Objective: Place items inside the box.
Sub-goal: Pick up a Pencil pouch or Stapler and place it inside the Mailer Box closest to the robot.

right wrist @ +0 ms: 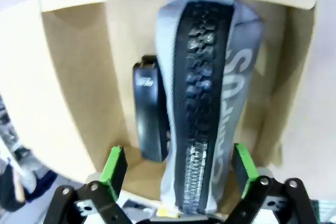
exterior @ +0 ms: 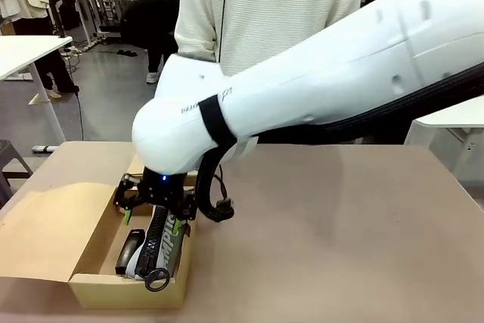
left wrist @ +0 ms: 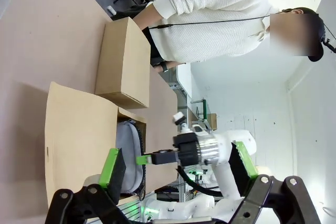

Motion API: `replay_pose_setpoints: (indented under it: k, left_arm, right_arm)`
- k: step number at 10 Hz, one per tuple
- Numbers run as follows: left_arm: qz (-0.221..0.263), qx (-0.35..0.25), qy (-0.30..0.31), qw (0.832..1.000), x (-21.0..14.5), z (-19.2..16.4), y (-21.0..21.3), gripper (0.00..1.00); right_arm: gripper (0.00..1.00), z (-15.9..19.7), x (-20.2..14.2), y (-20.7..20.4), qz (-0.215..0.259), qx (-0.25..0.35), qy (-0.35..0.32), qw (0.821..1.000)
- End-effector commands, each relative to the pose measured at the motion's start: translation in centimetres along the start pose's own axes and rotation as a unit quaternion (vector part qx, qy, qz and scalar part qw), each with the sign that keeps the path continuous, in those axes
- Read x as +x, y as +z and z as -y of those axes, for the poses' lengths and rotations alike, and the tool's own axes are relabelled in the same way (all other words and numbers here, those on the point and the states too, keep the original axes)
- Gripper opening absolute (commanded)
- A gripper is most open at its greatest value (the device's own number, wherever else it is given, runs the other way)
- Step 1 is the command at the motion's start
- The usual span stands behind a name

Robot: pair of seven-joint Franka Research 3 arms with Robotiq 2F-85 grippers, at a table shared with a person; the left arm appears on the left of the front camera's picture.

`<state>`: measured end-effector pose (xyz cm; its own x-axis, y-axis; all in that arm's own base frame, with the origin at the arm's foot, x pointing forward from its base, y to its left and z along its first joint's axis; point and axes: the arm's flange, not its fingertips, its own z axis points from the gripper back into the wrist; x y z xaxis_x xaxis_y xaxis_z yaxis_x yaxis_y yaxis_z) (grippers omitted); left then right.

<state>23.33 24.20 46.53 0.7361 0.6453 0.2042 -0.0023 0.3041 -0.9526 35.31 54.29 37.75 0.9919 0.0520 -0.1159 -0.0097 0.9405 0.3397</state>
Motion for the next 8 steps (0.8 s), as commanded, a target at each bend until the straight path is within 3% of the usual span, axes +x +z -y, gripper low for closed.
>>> replay_pose_setpoints:
  k: [1, 4, 5, 6, 7, 8]
  left_arm:
    - [0.005, -0.013, -0.007, 1.0, 0.0, 0.0, -0.1, 1.0]
    - [0.005, -0.013, -0.007, 1.0, 0.0, 0.0, -0.1, 1.0]
    - [0.005, -0.013, -0.007, 1.0, 0.0, 0.0, -0.1, 1.0]
    - [0.005, -0.013, -0.007, 1.0, 0.0, 0.0, -0.1, 1.0]
    - [0.005, -0.013, -0.007, 1.0, 0.0, 0.0, -0.1, 1.0]
    - [0.005, -0.013, -0.007, 1.0, 0.0, 0.0, -0.1, 1.0]
  right_arm:
    - [1.0, 4.1, -2.9, 6.3, 0.006, 0.042, 0.032, 0.999]
    - [1.0, 14.3, -6.5, 16.1, -0.036, 0.149, 0.071, 0.986]
    - [1.0, 17.2, -7.1, 16.8, -0.023, 0.181, 0.047, 0.982]
    - [1.0, 17.8, -6.9, 15.7, -0.013, 0.191, 0.018, 0.981]
    - [1.0, 16.4, -6.2, 13.6, 0.025, 0.134, -0.144, 0.98]
    - [1.0, 15.4, -6.9, 17.7, -0.009, 0.184, 0.043, 0.982]
